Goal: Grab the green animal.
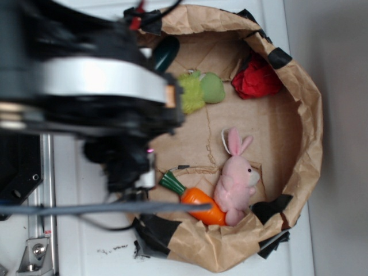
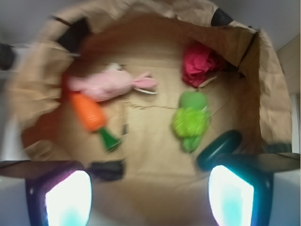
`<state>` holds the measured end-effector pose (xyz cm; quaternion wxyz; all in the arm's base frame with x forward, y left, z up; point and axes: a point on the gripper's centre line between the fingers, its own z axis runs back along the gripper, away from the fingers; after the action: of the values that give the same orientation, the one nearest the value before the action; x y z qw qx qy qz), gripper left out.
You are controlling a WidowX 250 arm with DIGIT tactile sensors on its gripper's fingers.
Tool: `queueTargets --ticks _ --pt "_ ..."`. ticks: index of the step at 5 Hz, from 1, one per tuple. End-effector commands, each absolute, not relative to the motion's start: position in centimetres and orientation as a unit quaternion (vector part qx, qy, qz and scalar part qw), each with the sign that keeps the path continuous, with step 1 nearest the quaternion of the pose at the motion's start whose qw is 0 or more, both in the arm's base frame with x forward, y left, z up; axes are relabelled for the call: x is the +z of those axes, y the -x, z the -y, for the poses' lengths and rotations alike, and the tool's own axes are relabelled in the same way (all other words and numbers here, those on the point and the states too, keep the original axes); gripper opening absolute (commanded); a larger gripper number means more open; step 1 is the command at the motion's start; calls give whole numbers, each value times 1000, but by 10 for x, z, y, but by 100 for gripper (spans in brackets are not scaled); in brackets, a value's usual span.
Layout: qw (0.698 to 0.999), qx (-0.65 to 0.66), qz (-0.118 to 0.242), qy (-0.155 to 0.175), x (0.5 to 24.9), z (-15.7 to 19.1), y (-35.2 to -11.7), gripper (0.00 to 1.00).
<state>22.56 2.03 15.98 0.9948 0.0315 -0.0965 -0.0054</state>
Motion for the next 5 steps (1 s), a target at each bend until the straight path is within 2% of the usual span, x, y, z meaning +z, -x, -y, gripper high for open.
queueTargets --ticks 1,2,3,4,5 --pt "990 -39 109 -78 97 -44 -271 100" --pt "993 -45 83 -74 62 -58 -273 100" --pt "995 -24 59 -72 46 -96 -271 100" --pt "997 -6 39 -63 39 -116 -271 100" --pt "998 -8 23 -58 32 -119 -270 0"
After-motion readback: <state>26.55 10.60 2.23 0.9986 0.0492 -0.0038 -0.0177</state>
